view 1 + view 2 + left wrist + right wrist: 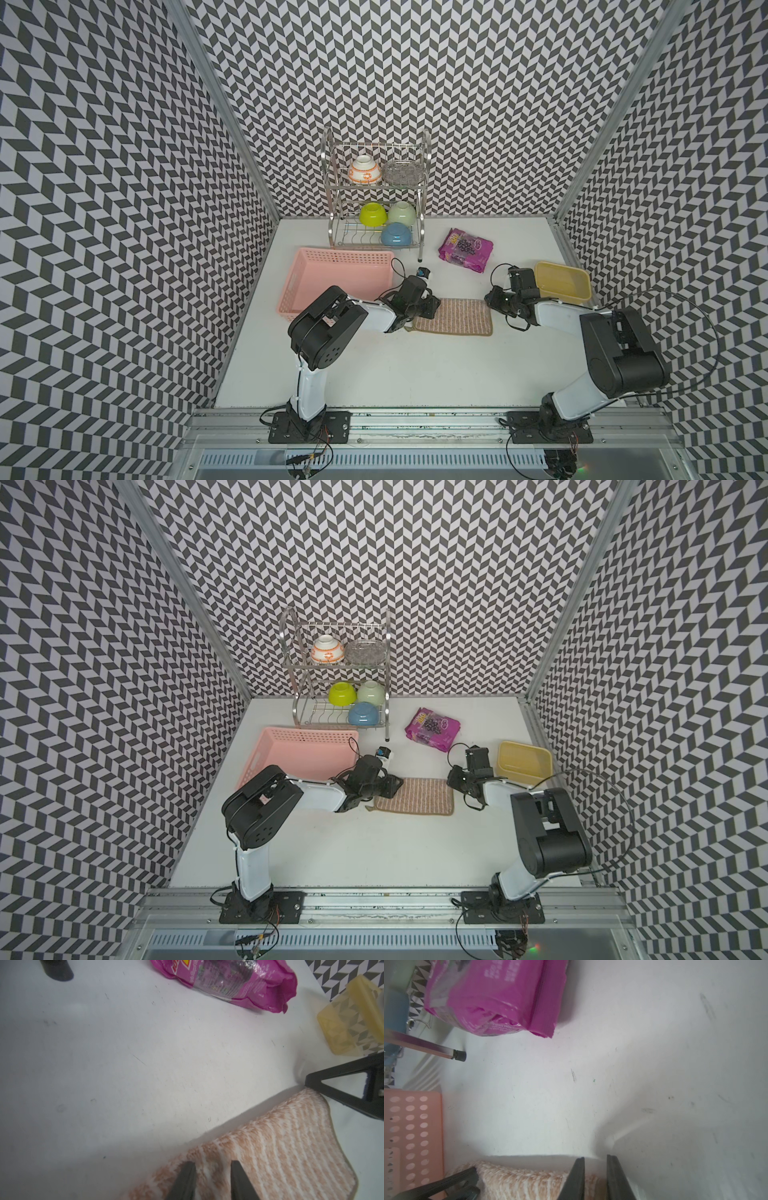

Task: Fold the square dishcloth
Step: Smooth out the cleaning item at the center of the board.

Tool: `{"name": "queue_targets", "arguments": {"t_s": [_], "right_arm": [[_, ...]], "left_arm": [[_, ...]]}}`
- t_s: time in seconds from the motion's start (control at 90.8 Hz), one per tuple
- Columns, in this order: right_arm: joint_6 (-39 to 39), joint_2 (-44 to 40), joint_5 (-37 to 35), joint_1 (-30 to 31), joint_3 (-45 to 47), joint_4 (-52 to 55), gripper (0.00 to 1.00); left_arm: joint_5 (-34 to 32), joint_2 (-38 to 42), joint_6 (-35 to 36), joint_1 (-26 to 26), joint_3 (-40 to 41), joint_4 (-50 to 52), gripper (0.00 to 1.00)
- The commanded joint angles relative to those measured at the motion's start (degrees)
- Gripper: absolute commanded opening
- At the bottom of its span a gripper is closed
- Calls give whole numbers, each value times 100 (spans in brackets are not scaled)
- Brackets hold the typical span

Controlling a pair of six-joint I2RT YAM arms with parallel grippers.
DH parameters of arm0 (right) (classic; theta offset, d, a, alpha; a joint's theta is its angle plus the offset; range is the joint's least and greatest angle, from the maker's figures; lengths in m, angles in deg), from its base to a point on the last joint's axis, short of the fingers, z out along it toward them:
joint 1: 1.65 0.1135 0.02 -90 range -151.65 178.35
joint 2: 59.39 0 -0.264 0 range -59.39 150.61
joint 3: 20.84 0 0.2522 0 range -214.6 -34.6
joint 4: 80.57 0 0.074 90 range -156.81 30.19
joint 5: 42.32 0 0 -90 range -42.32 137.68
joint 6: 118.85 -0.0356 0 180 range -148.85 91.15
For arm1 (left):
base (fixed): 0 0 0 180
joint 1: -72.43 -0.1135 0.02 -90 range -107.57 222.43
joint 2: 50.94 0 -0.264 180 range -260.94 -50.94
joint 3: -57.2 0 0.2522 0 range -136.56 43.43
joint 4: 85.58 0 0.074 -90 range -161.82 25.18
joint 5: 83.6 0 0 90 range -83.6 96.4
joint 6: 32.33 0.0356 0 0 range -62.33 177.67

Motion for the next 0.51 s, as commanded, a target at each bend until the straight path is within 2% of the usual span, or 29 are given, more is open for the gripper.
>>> {"name": "queue_targets", "arguments": {"t_s": [0.0,0.11,0.308,0.496], "right_arm": [[212,-47,-288,-40,-303,163,28],[301,-253,-413,-44,-337,437,34],[368,-604,-292,-34,-184,906,37],[372,-937,34,-4,164,1100,38]], "left_arm": [[-66,319,167,-19,-212,273,40],[-185,627,151,-8,-243,456,43],[-684,1106,-38,67,-125,885,45],[-1291,1283,-243,193,68,1430,40]]}}
